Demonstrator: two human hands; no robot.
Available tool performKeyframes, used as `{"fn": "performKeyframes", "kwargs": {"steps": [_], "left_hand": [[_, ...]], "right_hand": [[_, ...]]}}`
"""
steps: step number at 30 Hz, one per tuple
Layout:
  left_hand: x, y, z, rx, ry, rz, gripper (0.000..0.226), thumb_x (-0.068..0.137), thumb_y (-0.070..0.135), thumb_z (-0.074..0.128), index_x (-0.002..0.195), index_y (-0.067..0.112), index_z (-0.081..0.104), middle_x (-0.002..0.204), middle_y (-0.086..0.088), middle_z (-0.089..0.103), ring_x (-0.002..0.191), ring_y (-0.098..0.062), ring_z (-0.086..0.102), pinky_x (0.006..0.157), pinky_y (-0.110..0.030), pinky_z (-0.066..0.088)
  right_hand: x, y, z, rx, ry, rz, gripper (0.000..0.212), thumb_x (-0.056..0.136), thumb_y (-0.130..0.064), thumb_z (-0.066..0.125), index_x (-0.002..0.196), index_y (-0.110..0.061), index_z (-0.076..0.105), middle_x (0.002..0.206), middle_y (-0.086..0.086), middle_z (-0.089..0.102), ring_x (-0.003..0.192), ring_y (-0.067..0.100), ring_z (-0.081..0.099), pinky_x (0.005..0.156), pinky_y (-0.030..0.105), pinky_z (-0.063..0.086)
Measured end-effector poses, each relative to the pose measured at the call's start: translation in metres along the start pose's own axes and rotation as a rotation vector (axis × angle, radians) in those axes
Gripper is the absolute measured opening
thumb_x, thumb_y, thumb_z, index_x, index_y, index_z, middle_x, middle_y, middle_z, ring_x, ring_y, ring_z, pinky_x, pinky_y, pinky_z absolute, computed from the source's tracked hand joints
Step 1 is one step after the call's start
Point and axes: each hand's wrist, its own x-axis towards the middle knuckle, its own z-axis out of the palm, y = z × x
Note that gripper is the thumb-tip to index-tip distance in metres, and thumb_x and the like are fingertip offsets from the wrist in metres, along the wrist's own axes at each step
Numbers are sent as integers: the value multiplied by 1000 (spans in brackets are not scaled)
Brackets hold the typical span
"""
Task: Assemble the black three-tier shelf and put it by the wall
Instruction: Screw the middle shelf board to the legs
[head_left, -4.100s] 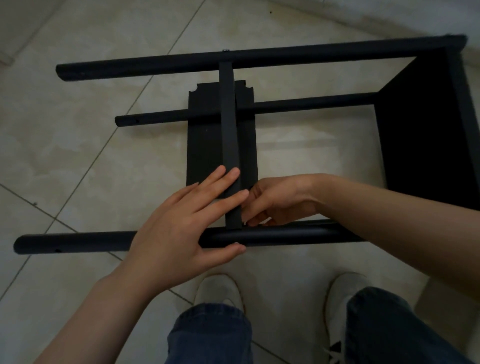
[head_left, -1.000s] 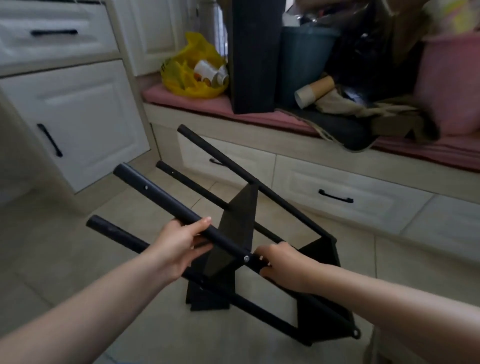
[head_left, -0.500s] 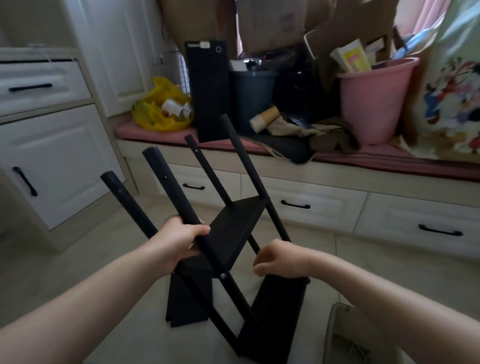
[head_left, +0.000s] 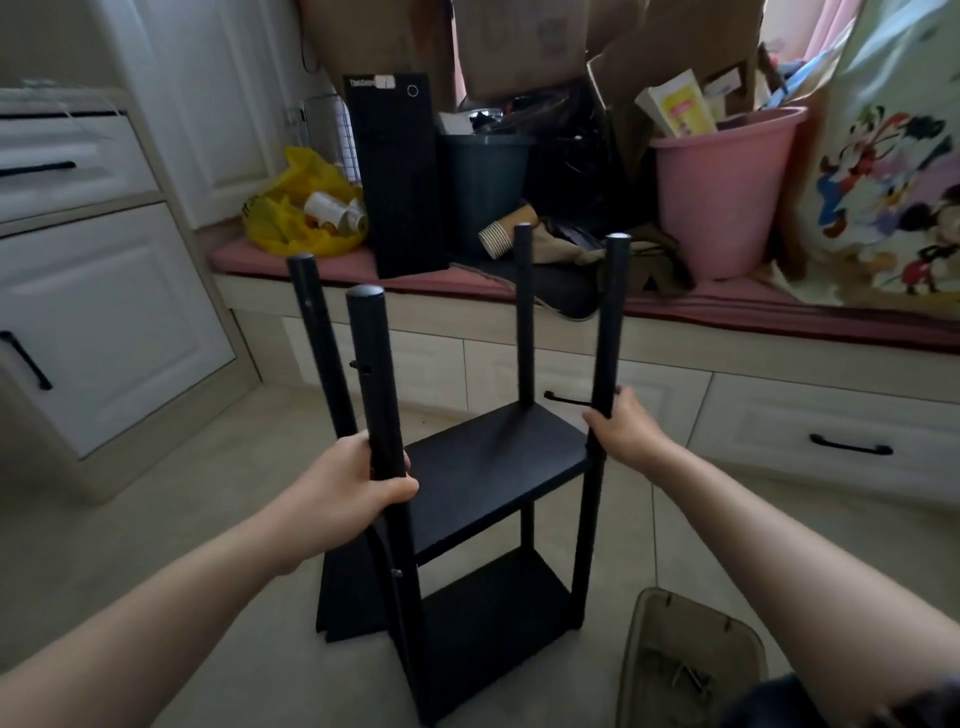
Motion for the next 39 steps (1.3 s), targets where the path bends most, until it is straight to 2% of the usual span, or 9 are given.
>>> {"fn": "performKeyframes", "kwargs": {"steps": [3,8,13,17,20,23,27,30,39], "left_hand": [[-1,2,2,54,30,77,12,89,16,74,92,17,63,83,0,69,79,-13,68,82,-40,58],[-1,6,2,109,133,178,13,90,21,74,90,19,61,81,2,66,74,-6,64,67,-23,50],[3,5,4,86,190,227,18,92,18,71,98,22,55,84,-4,67,79,-20,67,77,-41,58],[12,10,4,48,242,300,27,91,9,71,100,27,53,82,4,69,74,-15,69,74,-37,57],[22,18,4,8,261,334,28,89,5,72,102,25,56,84,9,69,73,-14,71,78,-43,60],[30,25,9,-4,291,361,31,88,7,73,102,30,57,83,8,70,76,-14,72,80,-46,60],[41,29,13,-49,305,380,32,88,2,72,99,28,57,87,0,69,78,-17,73,79,-43,60],[49,27,14,-40,303,387,37,87,-1,73,94,31,56,86,-1,70,74,-13,72,75,-37,60],[64,25,24,-66,267,380,39,86,-2,74,93,32,54,90,0,68,79,1,69,71,-23,56]], "right_hand": [[5,3,-4,23,58,13,40,101,-19,52,134,-2,37,128,20,55,115,35,56,88,42,48],[7,9,-5,-42,59,-17,31,100,-13,53,129,-3,45,120,18,58,109,34,57,92,45,49],[3,16,-4,-81,87,-19,32,101,-14,51,129,-4,39,113,16,58,88,25,53,70,37,44],[-3,23,-13,-78,77,-26,36,101,-16,53,131,-7,37,120,16,59,99,30,59,73,37,46],[-10,30,-24,-80,61,-13,37,100,-19,54,131,-11,37,109,8,57,95,27,60,77,42,55],[-18,39,-33,-82,65,8,31,100,-20,54,126,-13,38,102,4,55,93,26,61,83,48,57],[-29,49,-43,-78,79,-9,24,100,-20,54,117,-14,38,94,2,53,86,23,61,80,46,57],[-37,56,-49,-108,75,-26,24,99,-21,55,112,-16,36,94,4,56,83,22,61,75,43,58],[-62,66,-62,-63,99,-88,36,96,-18,60,122,-21,36,99,1,59,94,26,65,78,46,60]]}}
